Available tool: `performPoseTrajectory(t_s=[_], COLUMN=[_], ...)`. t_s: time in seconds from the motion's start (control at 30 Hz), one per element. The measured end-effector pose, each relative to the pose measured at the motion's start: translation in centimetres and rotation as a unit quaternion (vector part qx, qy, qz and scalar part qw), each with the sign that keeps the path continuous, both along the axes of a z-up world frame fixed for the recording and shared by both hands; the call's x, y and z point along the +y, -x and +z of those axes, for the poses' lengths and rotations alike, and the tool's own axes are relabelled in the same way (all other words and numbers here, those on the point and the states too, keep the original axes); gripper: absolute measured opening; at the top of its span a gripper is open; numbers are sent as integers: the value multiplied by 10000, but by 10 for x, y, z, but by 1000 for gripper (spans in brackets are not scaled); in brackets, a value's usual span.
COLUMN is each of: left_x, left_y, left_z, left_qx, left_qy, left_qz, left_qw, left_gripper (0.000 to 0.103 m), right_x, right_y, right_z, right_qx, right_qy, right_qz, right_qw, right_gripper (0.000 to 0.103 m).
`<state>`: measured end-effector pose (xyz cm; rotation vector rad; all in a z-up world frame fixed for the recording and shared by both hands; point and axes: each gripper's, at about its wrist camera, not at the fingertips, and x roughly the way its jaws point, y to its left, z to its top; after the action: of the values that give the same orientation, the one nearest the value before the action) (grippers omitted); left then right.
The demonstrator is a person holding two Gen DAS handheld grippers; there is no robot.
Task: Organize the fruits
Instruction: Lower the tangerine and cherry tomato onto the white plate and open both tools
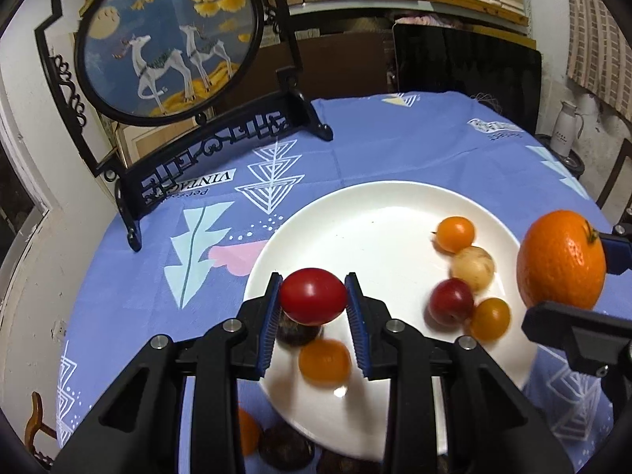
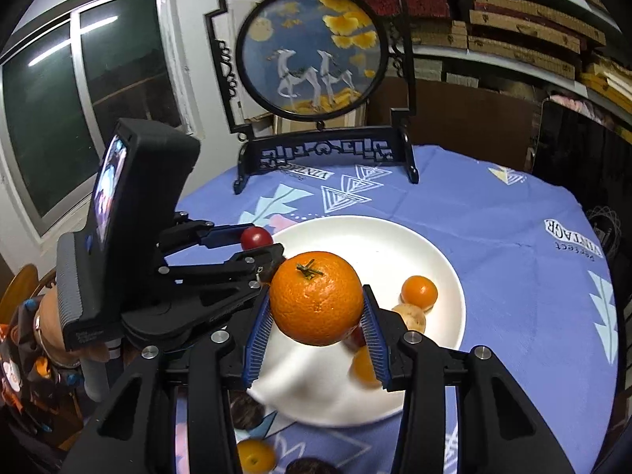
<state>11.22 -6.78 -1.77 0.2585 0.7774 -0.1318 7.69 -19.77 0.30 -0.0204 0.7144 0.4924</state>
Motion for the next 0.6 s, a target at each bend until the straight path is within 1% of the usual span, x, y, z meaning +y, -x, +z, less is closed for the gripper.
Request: performPoseTrajectory(t_s=[0.27, 0.6], left_x=[-6, -10], left_y=[-29, -46], left_z=[-14, -29], left_qx=[135, 275], left_qy=[-81, -155], left_qz=[1, 33], left_qw=[9999, 9995], left_gripper=[31, 31], right_x=[-4, 3], right_y=[-40, -66], right_z=[-15, -31], right_qx=[157, 296], right_qy=[-93, -12], right_qz=[-168, -217], right_qw=[9997, 9993], right_gripper=[44, 44])
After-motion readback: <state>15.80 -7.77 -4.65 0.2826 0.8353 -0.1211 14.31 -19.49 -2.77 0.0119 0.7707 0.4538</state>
